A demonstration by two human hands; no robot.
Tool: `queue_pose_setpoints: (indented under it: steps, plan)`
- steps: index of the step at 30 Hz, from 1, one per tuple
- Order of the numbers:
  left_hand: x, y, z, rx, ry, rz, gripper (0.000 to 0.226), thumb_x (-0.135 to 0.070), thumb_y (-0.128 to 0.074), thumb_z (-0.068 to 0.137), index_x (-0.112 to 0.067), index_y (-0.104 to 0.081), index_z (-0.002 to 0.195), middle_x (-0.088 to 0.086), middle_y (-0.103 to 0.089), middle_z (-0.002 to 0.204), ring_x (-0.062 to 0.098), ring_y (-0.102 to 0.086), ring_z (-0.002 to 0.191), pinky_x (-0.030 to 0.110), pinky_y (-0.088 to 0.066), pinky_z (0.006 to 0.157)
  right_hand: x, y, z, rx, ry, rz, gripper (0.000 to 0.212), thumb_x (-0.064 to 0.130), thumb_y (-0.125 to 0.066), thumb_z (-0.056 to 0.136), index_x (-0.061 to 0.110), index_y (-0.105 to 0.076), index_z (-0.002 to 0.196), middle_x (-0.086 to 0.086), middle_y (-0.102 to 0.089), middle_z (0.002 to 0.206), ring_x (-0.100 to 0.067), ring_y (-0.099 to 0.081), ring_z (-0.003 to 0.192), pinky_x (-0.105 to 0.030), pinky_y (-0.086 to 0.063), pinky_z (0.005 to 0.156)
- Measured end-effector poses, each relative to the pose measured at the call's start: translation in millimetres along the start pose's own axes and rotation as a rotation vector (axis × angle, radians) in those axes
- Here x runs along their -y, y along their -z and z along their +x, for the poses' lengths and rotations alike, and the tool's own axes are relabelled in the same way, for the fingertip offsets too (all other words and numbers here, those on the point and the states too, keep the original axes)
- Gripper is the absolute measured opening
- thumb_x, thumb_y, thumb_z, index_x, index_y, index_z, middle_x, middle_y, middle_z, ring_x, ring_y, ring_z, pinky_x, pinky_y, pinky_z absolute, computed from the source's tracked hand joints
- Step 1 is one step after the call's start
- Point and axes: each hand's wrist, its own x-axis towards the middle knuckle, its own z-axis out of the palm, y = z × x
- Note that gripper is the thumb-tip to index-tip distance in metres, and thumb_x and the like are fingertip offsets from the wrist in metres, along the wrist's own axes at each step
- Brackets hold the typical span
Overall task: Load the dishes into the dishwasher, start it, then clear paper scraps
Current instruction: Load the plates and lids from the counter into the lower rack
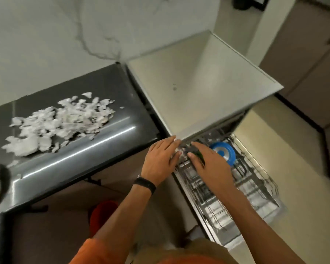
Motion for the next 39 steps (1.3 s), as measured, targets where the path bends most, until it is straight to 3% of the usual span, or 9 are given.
queue_pose_setpoints:
  steps: [5, 12, 18, 22, 32, 39]
  plan:
    - [72.0, 75.8, -71.2, -0.176, 0.163, 0.088, 0.044, -0.033, -0.060, 0.102, -0.023, -0.055, 0.145, 0.002, -0.053, 0.152, 0.018, -0.048, 0.138, 0.040, -0.037, 0.116, 95.7, -54.3, 9.3, 0.081, 0.185, -0.017, 0.047, 0.049, -0.052, 0.101, 0.027, -0.056, 0.143, 0.003, -0.065, 0.137, -0.020, -0.062, 0.122, -0.035, -0.049, 0.100]
    - [170.0, 164.0, -182.6, -0.226, 0.456, 0.204, 0.060, -0.050, -0.045, 0.105, -0.031, -0.029, 0.159, 0.004, -0.030, 0.166, 0.020, -0.026, 0.154, 0.043, -0.022, 0.124, 232.4, -143.1, -2.9, 0.206, 0.444, -0.002, 0.048, 0.050, -0.055, 0.101, 0.028, -0.055, 0.143, 0.006, -0.064, 0.137, -0.018, -0.061, 0.124, -0.037, -0.052, 0.095]
    - [220.3, 212.8, -263.9, -0.267, 0.736, 0.243, 0.066, -0.052, -0.048, 0.103, -0.034, -0.023, 0.161, 0.003, -0.023, 0.168, 0.021, -0.022, 0.155, 0.048, -0.020, 0.125, 326.0, -207.7, -12.9, 0.371, 0.648, -0.015, 0.053, 0.054, -0.056, 0.099, 0.031, -0.052, 0.146, 0.005, -0.062, 0.140, -0.018, -0.059, 0.126, -0.036, -0.051, 0.097]
    - [239.0, 231.4, -303.9, -0.324, 0.893, 0.265, 0.064, -0.051, -0.049, 0.103, -0.032, -0.028, 0.160, 0.002, -0.023, 0.169, 0.022, -0.022, 0.154, 0.045, -0.020, 0.125, 378.1, -250.2, -7.5, 0.479, 0.788, -0.042, 0.056, 0.054, -0.058, 0.098, 0.032, -0.050, 0.148, 0.005, -0.060, 0.143, -0.017, -0.057, 0.130, -0.035, -0.049, 0.100]
    - [297.6, 248.1, -321.0, -0.370, 1.202, 0.268, 0.060, -0.053, -0.045, 0.103, -0.034, -0.031, 0.158, 0.001, -0.023, 0.168, 0.021, -0.023, 0.154, 0.044, -0.016, 0.126, 472.8, -364.1, 49.9, 0.700, 1.136, -0.179, 0.054, 0.032, -0.068, 0.095, 0.026, -0.052, 0.146, 0.004, -0.057, 0.145, -0.022, -0.055, 0.131, -0.038, -0.048, 0.105]
    - [327.1, 243.5, -311.2, -0.403, 1.352, 0.259, 0.058, -0.054, -0.042, 0.104, -0.034, -0.034, 0.157, -0.001, -0.027, 0.167, 0.019, -0.026, 0.152, 0.039, -0.010, 0.125, 493.5, -433.6, 91.9, 0.676, 1.516, -0.396, 0.039, 0.014, -0.069, 0.089, 0.015, -0.066, 0.128, -0.008, -0.068, 0.122, -0.033, -0.062, 0.110, -0.048, -0.055, 0.087]
